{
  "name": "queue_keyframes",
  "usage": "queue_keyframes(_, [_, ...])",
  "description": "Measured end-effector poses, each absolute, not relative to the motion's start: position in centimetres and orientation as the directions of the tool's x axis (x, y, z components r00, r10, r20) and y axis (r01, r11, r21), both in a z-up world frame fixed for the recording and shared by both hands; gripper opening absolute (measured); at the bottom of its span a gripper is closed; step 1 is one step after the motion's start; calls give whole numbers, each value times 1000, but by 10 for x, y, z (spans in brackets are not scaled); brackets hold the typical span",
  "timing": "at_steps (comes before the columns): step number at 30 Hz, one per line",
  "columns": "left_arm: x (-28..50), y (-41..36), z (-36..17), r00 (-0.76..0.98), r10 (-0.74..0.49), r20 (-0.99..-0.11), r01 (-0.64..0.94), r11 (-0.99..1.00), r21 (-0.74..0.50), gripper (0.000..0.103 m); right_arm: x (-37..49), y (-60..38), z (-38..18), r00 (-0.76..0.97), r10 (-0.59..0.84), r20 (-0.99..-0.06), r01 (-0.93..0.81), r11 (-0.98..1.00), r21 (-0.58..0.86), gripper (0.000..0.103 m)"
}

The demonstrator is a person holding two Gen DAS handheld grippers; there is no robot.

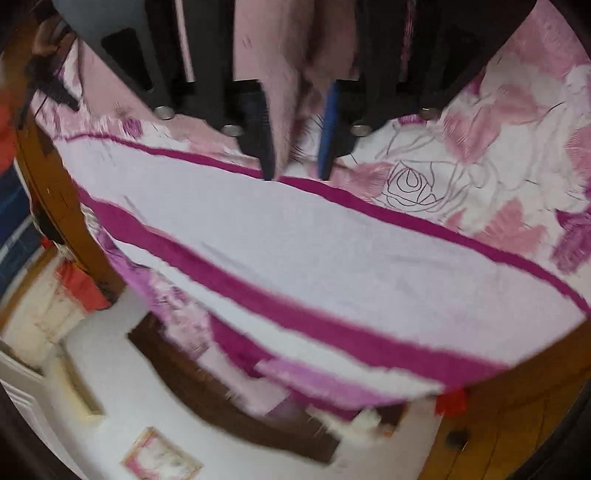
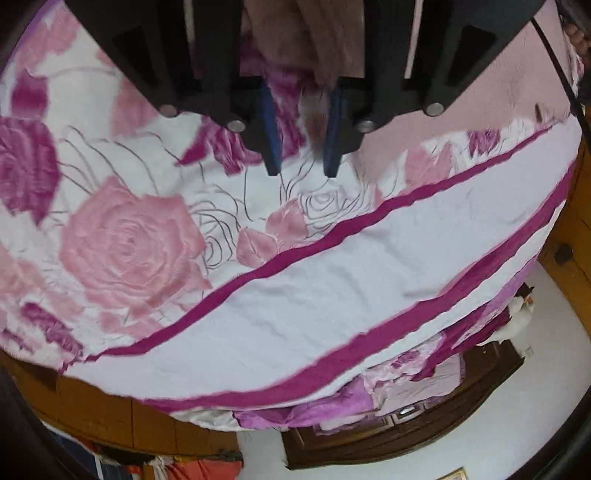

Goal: Fold small clothes

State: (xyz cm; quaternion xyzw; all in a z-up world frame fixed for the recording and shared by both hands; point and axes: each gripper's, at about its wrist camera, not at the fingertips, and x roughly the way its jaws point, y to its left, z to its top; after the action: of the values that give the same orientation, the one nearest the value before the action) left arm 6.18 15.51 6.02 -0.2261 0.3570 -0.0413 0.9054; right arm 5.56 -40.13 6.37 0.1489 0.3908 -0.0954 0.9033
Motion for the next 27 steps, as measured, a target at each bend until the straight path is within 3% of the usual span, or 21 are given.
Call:
queue_keyframes(1, [54,152,63,746,-218,-630,-83,907,-412,1,46,-396,70,694,-72,-717,290,939,187,35])
queue_keyframes(3, [38,150,66,756,-192,-625,-81,921,-380,1,25,-379,86,737,-120,-665,281,949,140,38])
queue_keyframes(5, [21,156,63,755,-229,-614,-93,890,-447,1,8,-359,100,786,-131,-604,244,964,109,39])
queue_keyframes(8, [-3,171,41,688,-338,-642,-162,792,-589,4,-2,-318,115,827,-13,-563,99,987,124,43])
queue_keyframes(10, [-13,178,31,634,-353,-689,-222,770,-599,4,-2,-297,113,814,73,-577,24,987,158,46])
queue_keyframes(14, [-48,198,15,605,-267,-750,-375,736,-564,6,12,-271,92,747,156,-647,-26,978,206,46])
queue_keyframes(17, [-67,203,20,643,-273,-715,-343,733,-588,7,20,-255,73,696,184,-694,-51,977,208,46])
queue_keyframes(22, [-86,208,18,694,-358,-624,-279,665,-692,25,22,-225,60,676,170,-717,-101,985,139,46])
queue_keyframes(27, [-92,180,26,742,-431,-514,-182,608,-773,35,20,-208,56,679,137,-721,-123,990,72,46])
